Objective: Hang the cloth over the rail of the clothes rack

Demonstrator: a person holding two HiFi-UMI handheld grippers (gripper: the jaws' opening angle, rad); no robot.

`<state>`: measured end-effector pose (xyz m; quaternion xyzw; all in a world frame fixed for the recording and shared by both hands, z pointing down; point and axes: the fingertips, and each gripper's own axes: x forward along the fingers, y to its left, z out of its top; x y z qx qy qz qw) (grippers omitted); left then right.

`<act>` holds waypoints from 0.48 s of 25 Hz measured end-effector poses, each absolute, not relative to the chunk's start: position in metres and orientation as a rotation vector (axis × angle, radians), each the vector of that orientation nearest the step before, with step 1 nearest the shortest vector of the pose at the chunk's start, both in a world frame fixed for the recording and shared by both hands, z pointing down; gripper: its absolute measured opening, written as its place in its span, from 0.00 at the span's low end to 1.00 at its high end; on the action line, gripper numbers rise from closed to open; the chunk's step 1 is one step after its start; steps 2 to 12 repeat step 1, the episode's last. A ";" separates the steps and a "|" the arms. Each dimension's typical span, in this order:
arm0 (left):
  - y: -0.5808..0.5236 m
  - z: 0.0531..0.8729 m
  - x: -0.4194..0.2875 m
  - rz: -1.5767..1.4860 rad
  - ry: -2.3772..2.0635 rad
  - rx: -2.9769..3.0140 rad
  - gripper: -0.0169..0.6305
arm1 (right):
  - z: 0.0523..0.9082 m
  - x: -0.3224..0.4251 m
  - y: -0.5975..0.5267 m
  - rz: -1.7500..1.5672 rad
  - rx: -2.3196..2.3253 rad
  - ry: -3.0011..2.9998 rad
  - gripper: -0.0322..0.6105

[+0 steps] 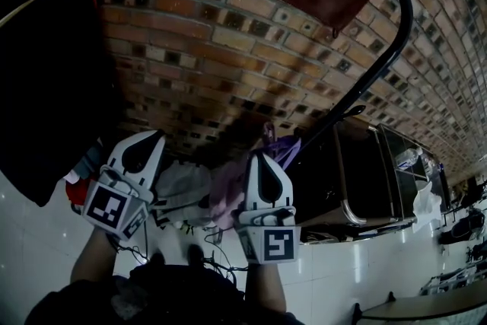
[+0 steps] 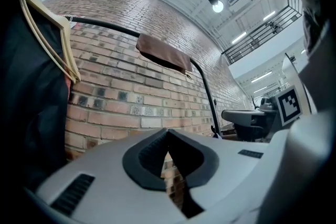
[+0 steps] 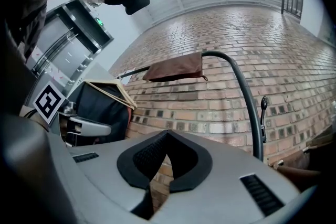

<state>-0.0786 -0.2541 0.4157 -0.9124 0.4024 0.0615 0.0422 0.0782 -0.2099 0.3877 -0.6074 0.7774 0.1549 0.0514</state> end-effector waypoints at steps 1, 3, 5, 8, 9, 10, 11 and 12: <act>-0.254 0.417 -0.078 0.184 1.228 -2.794 0.06 | 0.388 0.079 -0.210 0.474 -1.851 2.366 0.07; -0.254 0.417 -0.078 0.184 1.228 -2.794 0.06 | 0.388 0.079 -0.210 0.474 -1.851 2.366 0.07; -0.254 0.417 -0.078 0.184 1.228 -2.794 0.06 | 0.388 0.079 -0.210 0.474 -1.851 2.366 0.07; -0.254 0.417 -0.078 0.184 1.228 -2.794 0.06 | 0.388 0.079 -0.210 0.474 -1.851 2.366 0.07; -0.254 0.417 -0.078 0.184 1.228 -2.794 0.06 | 0.388 0.079 -0.210 0.474 -1.851 2.366 0.07; -0.254 0.417 -0.078 0.184 1.228 -2.794 0.06 | 0.388 0.079 -0.210 0.474 -1.851 2.366 0.07; -0.254 0.417 -0.078 0.184 1.228 -2.794 0.06 | 0.388 0.079 -0.210 0.474 -1.851 2.366 0.07; -0.254 0.417 -0.078 0.184 1.228 -2.794 0.06 | 0.388 0.079 -0.210 0.474 -1.851 2.366 0.07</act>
